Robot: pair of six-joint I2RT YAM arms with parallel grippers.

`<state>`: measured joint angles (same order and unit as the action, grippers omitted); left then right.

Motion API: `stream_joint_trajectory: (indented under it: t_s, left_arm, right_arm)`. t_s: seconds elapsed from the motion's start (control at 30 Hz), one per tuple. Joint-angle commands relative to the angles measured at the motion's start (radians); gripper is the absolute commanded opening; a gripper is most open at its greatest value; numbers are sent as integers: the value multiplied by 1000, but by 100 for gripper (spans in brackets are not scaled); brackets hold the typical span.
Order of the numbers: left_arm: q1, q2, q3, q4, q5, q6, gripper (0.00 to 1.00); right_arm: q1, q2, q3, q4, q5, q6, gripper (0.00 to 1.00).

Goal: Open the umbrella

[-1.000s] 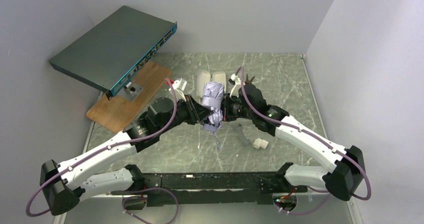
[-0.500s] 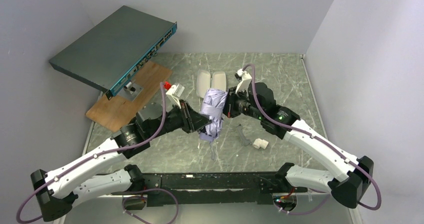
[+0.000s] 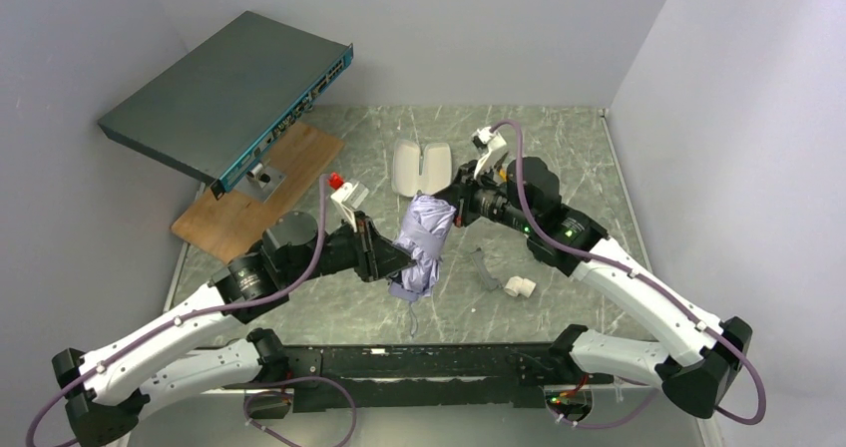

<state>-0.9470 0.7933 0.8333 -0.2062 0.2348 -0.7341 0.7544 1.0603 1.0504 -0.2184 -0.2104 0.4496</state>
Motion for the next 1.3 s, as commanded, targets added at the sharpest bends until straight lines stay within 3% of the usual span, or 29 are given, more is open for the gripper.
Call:
stream_joint_trajectory:
  t_s: [0.0, 0.4, 0.67, 0.87, 1.17, 1.2, 1.23, 1.27]
  left_arm:
    - [-9, -9, -40, 8, 19, -25, 0]
    - [-9, -34, -53, -145, -219, -58, 0]
    - [-9, -81, -18, -188, -300, -49, 0]
    - [-9, -114, 3, -163, -275, -27, 0]
    - [-9, -153, 0, -98, -196, -39, 0]
    - [-10, -155, -6, -82, -185, -39, 0]
    - [-10, -157, -10, -73, -176, -39, 0]
    - [-9, -157, -14, -68, -171, -40, 0]
  right_arm:
    - [0, -39, 90, 77, 2, -32, 0]
    - [0, -201, 106, -48, 139, -21, 0]
    - [1, -306, -2, -179, 296, 37, 0]
    - [1, -334, -141, -194, 358, 124, 0]
    - [0, -181, -181, -150, 302, 145, 0]
    - [-1, -164, -181, -128, 277, 140, 10]
    - [-1, -144, -175, -116, 245, 132, 37]
    - [-2, -120, -161, -117, 222, 128, 72]
